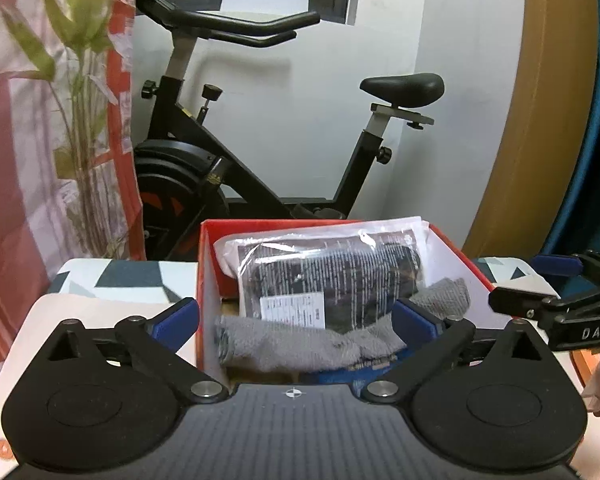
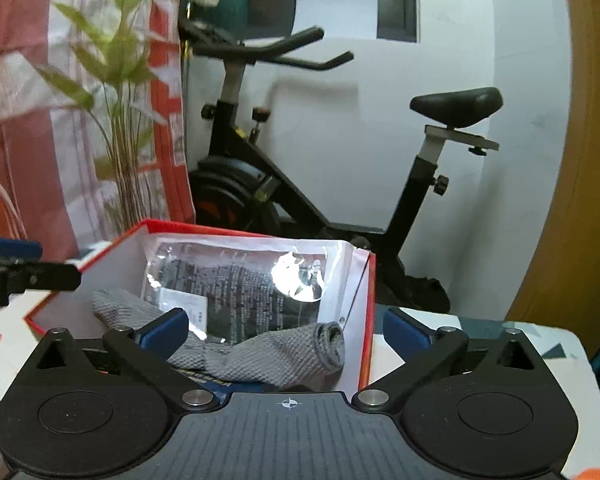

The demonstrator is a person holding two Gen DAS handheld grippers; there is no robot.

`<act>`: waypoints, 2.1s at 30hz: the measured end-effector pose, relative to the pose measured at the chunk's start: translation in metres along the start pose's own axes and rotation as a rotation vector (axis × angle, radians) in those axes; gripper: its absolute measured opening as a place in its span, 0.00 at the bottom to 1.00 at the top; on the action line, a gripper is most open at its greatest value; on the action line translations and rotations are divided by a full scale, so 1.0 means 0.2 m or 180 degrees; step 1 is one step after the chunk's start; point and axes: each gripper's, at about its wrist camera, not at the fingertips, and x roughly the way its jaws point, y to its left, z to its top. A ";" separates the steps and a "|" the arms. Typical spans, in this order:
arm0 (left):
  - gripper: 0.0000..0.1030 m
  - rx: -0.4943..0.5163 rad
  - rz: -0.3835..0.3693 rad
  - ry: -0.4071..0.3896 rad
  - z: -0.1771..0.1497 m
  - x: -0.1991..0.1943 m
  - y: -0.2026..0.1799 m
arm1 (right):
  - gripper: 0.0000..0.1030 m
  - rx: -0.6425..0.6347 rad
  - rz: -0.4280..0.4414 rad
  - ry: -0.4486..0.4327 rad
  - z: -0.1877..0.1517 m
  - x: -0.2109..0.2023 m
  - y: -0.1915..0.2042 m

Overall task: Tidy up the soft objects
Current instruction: 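Lower the grey cloth into the red box and open both grippers, then move the right gripper to the white paper packet and grasp it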

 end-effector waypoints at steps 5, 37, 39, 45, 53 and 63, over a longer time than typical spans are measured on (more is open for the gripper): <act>1.00 0.0031 0.0089 -0.0007 -0.09 -0.13 -0.01 | 1.00 0.0149 -0.0004 -0.0067 -0.09 -0.13 0.01; 0.97 -0.0213 0.0530 0.0538 -0.56 -0.32 -0.04 | 0.74 0.0534 0.0101 0.0627 -0.70 -0.22 0.06; 0.93 -0.0244 0.0461 0.0570 -0.57 -0.31 -0.04 | 0.68 0.0572 0.0132 0.0698 -0.72 -0.20 0.05; 0.84 -0.0318 0.0296 0.0652 -0.58 -0.27 -0.05 | 0.55 0.0632 0.0230 0.0850 -0.79 -0.16 0.04; 0.74 -0.0444 -0.0111 0.0826 -0.56 -0.15 -0.08 | 0.52 0.0734 0.0346 0.0899 -0.81 -0.13 0.02; 0.48 -0.0420 -0.0499 0.1142 -0.59 0.14 -0.22 | 0.52 0.0847 0.0401 0.0922 -0.84 -0.11 -0.01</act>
